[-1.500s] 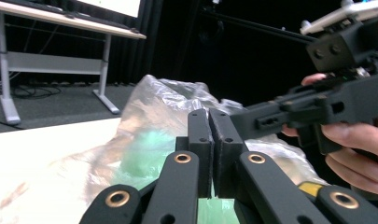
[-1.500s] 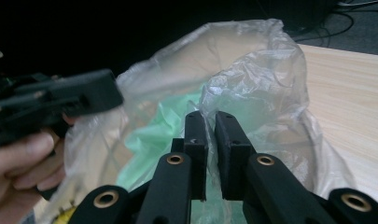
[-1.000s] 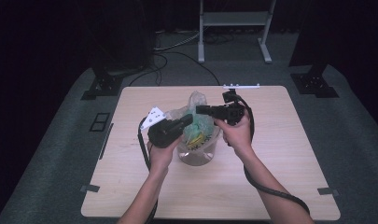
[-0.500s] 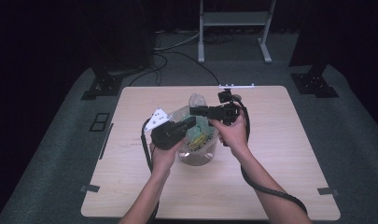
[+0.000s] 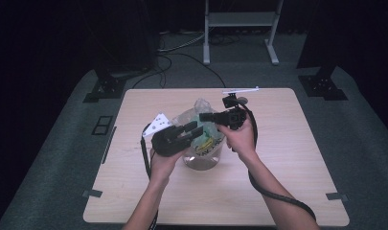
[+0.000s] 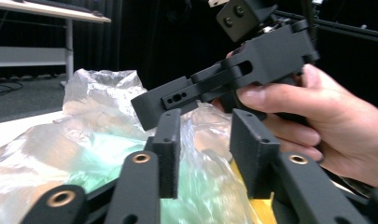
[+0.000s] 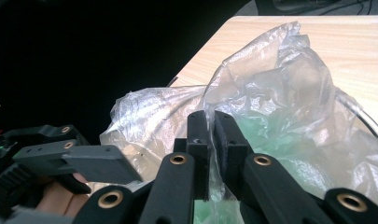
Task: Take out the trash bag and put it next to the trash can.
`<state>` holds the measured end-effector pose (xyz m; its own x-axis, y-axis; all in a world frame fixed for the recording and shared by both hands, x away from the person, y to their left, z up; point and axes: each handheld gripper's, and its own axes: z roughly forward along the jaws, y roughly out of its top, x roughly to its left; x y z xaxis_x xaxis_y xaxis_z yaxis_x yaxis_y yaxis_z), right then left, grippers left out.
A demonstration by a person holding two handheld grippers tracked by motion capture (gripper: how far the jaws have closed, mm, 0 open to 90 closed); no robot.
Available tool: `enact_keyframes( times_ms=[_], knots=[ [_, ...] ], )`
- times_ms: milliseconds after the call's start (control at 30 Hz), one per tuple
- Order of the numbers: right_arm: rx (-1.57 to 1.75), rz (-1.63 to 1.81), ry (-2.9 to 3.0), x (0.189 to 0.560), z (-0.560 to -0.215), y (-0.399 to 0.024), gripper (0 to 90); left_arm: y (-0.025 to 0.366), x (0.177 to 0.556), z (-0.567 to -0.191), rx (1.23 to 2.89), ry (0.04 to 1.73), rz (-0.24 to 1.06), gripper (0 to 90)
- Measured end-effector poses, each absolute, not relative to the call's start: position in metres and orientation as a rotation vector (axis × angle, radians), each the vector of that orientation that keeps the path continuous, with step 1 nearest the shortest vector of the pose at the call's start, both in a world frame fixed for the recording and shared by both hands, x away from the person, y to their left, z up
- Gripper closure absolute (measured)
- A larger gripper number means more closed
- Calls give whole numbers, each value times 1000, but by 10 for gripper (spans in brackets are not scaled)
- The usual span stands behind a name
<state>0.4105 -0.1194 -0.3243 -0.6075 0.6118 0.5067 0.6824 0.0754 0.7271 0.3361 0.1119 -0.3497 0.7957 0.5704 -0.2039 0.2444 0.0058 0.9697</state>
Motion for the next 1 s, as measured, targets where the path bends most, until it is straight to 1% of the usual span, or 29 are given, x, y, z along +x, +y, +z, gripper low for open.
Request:
enact_keyframes(
  times_ms=[133,200,233,333,533,600,800,900,1000],
  knots=[
    [-1369,-1596,-2236,411,-326,-122,869,120,333,-349,1575,678,292,522],
    [-1370,-1604,-2225,412,-327,-123,869,125,331,-349,1565,698,298,456],
    [-1370,-1605,-2218,412,-328,-124,869,128,330,-350,1562,705,297,436],
    [-1377,-1609,-2205,414,-328,-127,869,135,327,-350,1541,720,307,394],
    [-1396,-1614,-2183,417,-328,-133,869,142,321,-349,1571,735,369,296],
    [-1402,-1620,-2171,418,-328,-135,869,144,318,-348,1580,735,393,281],
    [-1408,-1640,-2134,421,-326,-139,869,148,314,-347,1581,736,418,197],
    [-1409,-1648,-2124,421,-324,-140,871,151,313,-346,1591,737,437,169],
    [-1411,-1654,-2116,422,-321,-142,871,154,312,-348,1594,751,450,113]
  ],
)
